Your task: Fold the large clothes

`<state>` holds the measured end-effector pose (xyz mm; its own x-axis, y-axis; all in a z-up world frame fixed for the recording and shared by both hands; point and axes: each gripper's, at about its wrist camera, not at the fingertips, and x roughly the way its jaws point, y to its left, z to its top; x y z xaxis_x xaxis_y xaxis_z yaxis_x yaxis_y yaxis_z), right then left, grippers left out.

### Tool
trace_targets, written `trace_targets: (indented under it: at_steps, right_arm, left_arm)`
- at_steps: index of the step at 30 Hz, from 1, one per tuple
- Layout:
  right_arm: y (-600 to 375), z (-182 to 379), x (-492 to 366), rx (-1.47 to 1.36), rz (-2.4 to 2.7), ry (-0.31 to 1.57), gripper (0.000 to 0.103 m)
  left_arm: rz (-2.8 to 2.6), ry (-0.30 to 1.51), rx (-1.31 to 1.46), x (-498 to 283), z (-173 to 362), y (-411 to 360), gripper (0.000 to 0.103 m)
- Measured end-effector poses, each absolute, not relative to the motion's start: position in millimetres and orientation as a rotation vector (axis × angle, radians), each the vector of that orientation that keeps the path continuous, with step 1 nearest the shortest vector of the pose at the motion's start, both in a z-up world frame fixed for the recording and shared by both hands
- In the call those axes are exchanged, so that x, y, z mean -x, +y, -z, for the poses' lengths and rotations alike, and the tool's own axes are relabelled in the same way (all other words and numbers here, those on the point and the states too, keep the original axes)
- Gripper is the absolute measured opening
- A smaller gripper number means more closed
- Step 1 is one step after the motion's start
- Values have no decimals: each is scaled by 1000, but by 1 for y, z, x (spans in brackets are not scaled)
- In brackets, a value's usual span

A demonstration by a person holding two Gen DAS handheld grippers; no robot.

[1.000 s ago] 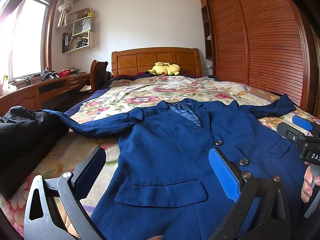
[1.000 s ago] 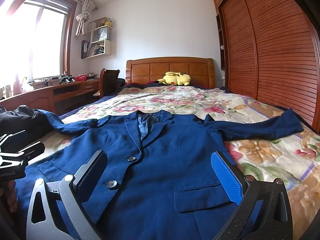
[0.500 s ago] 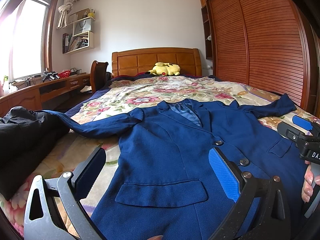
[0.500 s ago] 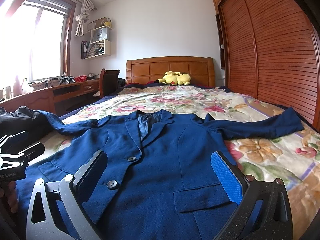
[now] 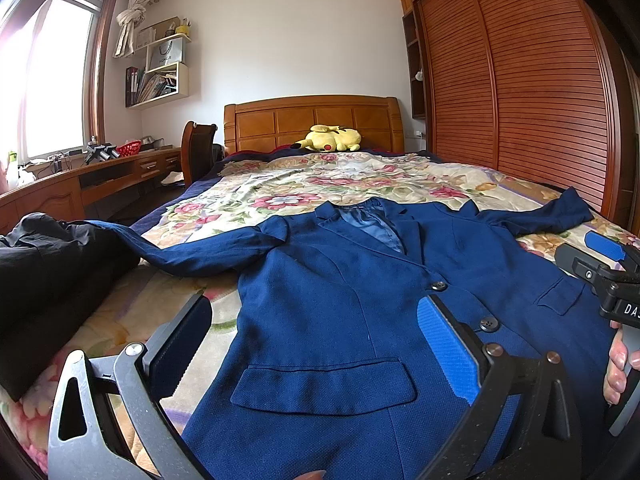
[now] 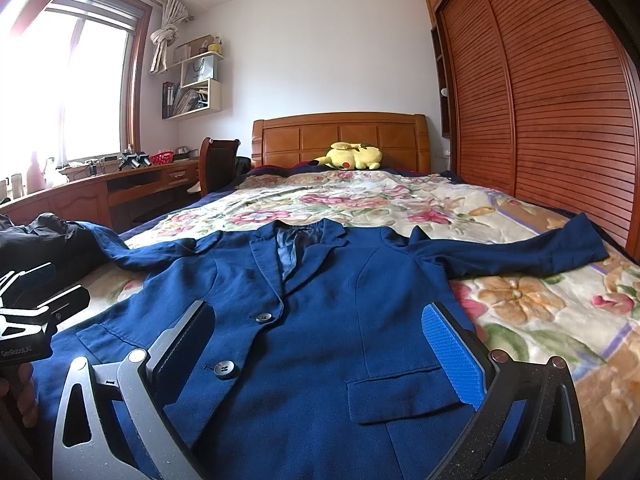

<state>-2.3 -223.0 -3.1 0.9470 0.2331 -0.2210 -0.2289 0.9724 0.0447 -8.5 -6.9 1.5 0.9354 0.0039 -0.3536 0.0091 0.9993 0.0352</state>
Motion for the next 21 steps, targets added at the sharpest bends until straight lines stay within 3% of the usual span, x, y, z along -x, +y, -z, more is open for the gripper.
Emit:
trace_targets:
  at_steps: [21]
  right_arm:
    - [-209, -5, -7, 8, -267, 327, 103]
  left_arm:
    - [-23, 397, -44, -1, -20, 10, 103]
